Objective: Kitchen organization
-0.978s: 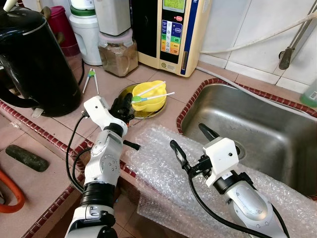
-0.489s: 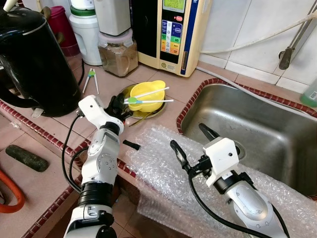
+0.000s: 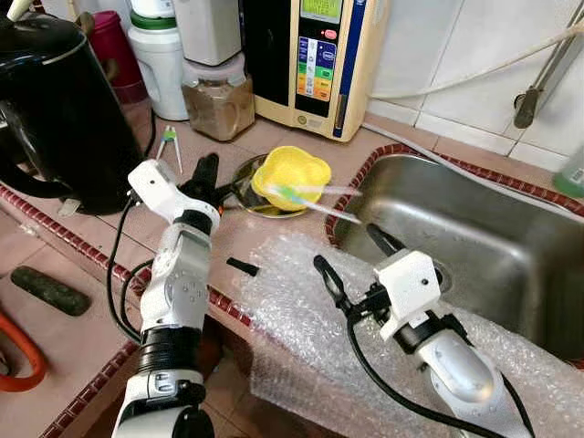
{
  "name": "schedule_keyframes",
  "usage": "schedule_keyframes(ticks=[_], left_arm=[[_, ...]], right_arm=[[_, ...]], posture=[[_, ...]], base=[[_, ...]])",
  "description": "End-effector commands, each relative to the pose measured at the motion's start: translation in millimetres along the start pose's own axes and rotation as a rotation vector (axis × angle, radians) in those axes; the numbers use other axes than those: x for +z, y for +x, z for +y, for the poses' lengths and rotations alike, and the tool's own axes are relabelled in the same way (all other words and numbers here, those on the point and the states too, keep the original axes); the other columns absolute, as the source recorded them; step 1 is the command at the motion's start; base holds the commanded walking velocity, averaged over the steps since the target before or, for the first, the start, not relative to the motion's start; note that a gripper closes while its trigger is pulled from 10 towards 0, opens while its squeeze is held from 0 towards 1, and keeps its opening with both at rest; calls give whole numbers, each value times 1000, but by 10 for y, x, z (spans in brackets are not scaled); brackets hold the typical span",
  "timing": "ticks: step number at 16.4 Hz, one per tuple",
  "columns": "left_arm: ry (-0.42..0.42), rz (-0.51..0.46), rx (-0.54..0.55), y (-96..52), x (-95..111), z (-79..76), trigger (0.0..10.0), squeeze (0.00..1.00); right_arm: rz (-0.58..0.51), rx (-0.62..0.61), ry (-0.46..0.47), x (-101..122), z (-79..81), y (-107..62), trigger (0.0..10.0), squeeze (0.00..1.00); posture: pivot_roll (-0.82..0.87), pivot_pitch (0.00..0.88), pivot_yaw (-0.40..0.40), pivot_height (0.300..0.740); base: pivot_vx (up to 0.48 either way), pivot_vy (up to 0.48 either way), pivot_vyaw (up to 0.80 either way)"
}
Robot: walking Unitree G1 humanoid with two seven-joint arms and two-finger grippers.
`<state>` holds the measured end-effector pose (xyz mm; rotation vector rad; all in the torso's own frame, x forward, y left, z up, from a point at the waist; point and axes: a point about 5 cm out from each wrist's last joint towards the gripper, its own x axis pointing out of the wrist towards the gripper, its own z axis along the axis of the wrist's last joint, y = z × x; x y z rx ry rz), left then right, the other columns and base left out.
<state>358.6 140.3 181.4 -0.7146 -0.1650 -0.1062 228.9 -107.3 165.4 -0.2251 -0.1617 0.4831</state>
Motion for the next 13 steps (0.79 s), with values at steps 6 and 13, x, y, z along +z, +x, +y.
schedule_keyframes(ticks=[6,13], left_arm=[[22,13,9,-9,-17,12,0,0],[84,79,84,-64,-138,200,10000,1000]], right_arm=[[0,-2,-19,-4,-23,-11,10000,0],[-3,-2,-26,0,-31,-10,10000,0]], posture=[[-112,67,19,740],[-110,67,14,740]], base=[[0,0,0],[0,0,0]])
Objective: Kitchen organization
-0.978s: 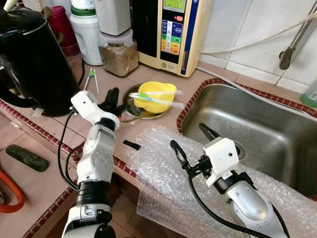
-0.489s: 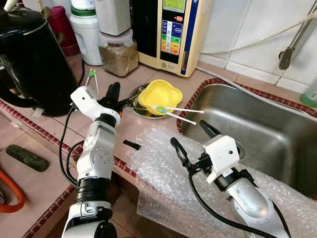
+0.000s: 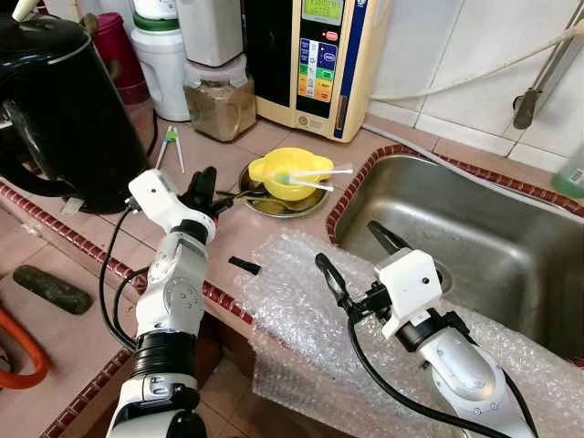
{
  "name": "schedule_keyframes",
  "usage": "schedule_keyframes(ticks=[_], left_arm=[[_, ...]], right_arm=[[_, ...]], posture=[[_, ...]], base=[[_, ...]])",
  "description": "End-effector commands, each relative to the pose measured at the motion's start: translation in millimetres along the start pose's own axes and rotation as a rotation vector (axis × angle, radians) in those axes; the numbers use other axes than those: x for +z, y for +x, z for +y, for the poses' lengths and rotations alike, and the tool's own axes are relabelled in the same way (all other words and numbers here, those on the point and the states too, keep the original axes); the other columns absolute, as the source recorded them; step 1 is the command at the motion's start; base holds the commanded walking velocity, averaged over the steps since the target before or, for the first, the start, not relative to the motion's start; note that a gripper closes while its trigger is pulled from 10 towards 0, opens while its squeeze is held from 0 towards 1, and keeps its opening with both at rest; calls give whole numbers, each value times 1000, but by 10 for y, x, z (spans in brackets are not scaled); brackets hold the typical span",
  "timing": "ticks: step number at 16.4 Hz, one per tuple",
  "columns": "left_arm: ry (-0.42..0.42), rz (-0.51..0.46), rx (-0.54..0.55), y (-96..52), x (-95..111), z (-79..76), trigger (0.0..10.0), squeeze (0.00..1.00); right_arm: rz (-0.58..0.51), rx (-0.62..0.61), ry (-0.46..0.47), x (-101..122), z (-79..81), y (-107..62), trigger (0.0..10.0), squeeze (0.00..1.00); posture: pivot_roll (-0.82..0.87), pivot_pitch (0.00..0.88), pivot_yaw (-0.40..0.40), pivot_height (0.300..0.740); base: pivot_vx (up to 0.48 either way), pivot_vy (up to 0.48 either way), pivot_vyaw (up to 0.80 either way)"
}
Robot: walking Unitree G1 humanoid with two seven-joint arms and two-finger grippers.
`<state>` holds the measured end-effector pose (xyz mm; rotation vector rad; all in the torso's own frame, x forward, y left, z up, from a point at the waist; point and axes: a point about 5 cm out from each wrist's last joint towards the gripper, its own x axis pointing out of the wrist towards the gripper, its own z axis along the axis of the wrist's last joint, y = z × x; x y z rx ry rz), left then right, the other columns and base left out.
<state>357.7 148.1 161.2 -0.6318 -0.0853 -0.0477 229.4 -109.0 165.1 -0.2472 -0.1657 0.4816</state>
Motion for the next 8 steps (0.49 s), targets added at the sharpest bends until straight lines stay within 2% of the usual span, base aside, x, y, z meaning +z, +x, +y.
schedule_keyframes(ticks=[1,5,7,8], left_arm=[[-1,23,6,-13,-53,12,10000,1000],[13,26,17,9,-60,28,10000,1000],[73,-7,34,18,4,47,10000,1000],[130,-31,17,19,41,24,10000,1000]], right_arm=[[-4,-2,-4,6,-15,-5,10000,0],[-3,-8,-5,9,-16,-13,10000,0],[-2,-11,-5,8,-15,-19,10000,0],[-2,-12,-4,7,-13,-19,10000,0]], posture=[[-110,67,14,740],[-116,72,19,740],[-116,73,22,740],[-116,73,22,740]], base=[[0,0,0],[0,0,0],[0,0,0],[0,0,0]])
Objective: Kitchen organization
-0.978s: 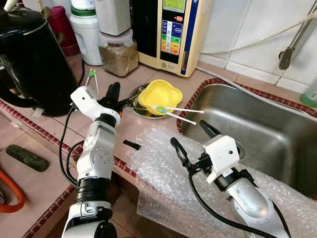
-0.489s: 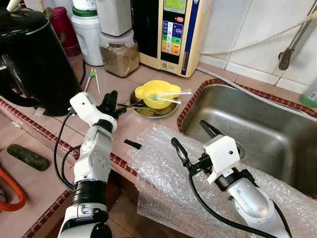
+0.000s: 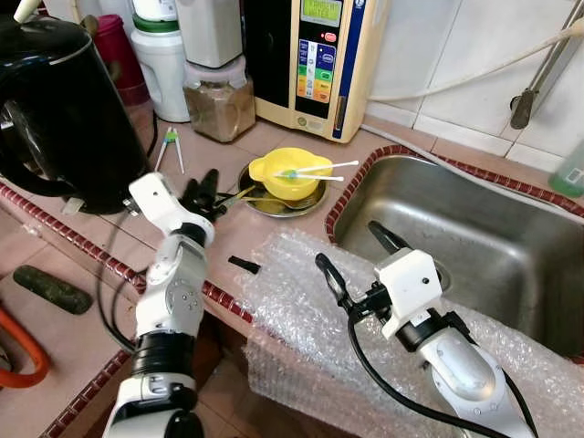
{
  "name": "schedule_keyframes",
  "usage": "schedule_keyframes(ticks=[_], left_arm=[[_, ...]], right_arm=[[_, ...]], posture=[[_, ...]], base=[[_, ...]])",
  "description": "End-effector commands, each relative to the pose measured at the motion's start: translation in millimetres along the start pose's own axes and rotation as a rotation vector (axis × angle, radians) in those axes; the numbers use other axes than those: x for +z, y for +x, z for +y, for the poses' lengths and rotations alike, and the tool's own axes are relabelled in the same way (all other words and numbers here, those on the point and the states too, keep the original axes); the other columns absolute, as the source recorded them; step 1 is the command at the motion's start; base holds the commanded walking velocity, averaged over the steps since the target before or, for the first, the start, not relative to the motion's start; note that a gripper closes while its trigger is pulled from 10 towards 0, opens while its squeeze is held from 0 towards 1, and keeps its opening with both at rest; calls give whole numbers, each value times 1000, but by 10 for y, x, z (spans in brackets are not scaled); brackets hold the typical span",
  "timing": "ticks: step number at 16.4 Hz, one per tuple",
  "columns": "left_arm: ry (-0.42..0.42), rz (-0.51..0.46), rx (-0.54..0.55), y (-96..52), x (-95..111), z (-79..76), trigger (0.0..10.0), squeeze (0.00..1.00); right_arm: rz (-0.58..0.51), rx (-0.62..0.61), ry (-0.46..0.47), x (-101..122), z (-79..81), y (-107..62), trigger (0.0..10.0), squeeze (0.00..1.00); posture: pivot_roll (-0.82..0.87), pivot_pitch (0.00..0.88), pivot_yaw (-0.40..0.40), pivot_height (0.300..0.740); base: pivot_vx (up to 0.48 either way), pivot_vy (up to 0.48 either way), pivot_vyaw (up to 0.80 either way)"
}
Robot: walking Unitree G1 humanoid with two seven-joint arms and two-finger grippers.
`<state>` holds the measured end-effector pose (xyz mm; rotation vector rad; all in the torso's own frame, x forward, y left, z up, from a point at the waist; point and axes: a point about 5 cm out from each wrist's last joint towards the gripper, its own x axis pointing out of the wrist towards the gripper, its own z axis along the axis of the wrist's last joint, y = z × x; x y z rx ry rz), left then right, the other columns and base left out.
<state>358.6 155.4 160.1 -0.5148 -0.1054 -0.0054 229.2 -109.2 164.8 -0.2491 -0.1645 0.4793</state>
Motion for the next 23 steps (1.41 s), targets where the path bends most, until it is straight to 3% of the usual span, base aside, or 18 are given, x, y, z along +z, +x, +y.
schedule_keyframes(ticks=[1,4,8,13,16,19,23], left_arm=[[45,-24,-20,10,39,-54,10000,1000],[160,-119,-59,19,186,-144,10000,1000],[240,-153,-175,23,208,-321,10000,1000],[202,-100,-335,44,53,-675,10000,1000],[219,-75,-423,46,-51,-841,10000,1000],[290,-76,-515,34,-130,-951,10000,1000],[466,-48,-634,29,-288,-1050,10000,1000]], right_arm=[[-3,-10,-2,9,-11,-17,10000,0],[-5,-12,-3,7,-14,-8,10000,0],[-5,-10,-4,7,-6,-8,10000,0],[1,-15,-2,8,17,-31,10000,0],[5,-31,-4,11,12,-53,10000,0],[9,-46,-7,13,4,-78,10000,0],[13,-64,-9,27,12,-111,10000,0]], posture=[[-116,71,24,740],[-114,68,25,740],[-112,73,24,740],[-128,87,32,740],[-144,90,41,740],[-155,92,46,740],[-182,104,61,740]], base=[[0,0,0],[0,0,0],[0,0,0],[0,0,0],[0,0,0],[0,0,0],[0,0,0]])
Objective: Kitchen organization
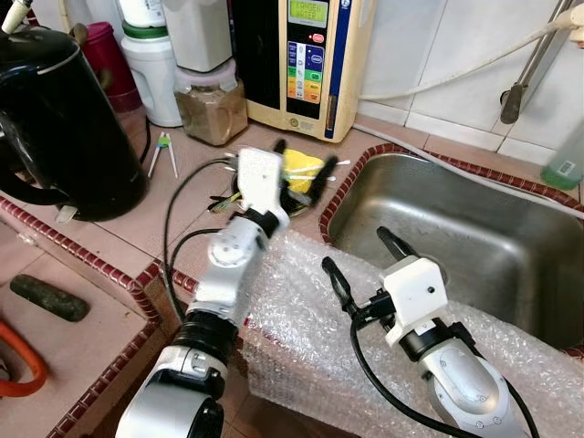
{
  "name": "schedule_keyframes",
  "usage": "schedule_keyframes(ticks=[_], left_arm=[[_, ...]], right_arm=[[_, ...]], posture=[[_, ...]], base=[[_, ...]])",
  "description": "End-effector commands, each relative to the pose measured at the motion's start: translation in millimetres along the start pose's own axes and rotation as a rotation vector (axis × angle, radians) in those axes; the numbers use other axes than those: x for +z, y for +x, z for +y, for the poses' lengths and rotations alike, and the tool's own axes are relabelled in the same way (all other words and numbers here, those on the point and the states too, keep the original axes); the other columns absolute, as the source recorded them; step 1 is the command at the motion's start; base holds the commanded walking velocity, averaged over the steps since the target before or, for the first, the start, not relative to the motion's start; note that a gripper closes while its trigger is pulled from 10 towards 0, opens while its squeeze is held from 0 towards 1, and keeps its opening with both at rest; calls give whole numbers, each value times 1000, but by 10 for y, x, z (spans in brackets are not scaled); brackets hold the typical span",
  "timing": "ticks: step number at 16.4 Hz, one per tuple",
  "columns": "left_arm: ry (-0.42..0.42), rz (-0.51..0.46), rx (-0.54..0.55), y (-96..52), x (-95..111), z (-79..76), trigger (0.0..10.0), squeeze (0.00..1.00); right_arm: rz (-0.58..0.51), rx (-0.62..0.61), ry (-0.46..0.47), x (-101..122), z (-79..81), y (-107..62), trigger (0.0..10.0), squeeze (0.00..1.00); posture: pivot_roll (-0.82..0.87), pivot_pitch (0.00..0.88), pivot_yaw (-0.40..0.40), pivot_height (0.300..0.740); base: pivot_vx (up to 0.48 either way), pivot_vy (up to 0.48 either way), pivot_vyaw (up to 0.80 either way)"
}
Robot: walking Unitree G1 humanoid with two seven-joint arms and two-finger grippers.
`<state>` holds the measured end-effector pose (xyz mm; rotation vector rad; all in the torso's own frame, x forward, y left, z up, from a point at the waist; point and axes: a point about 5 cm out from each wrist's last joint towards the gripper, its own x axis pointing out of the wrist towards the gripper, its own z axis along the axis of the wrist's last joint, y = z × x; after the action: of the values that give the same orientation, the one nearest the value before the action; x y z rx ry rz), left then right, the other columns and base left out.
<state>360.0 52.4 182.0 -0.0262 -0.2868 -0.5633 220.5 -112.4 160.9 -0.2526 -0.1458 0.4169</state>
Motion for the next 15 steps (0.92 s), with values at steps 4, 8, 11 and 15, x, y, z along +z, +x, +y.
schedule_keyframes(ticks=[4,8,11,15], left_arm=[[165,55,-84,114,-69,-68,10000,0],[245,132,-80,171,-114,5,10000,0],[268,170,-51,194,-126,72,8667,0],[285,190,1,219,-90,180,0,0]], right_arm=[[-2,-40,0,83,11,-118,10000,0],[21,-77,7,89,50,-216,10000,0],[32,-101,6,99,45,-262,10000,0],[38,-107,11,103,61,-282,10000,0]], posture=[[-233,141,96,740],[-273,166,123,740],[-292,173,140,740],[-294,171,144,740]], base=[[0,0,0],[0,0,0],[0,0,0],[0,0,0]])
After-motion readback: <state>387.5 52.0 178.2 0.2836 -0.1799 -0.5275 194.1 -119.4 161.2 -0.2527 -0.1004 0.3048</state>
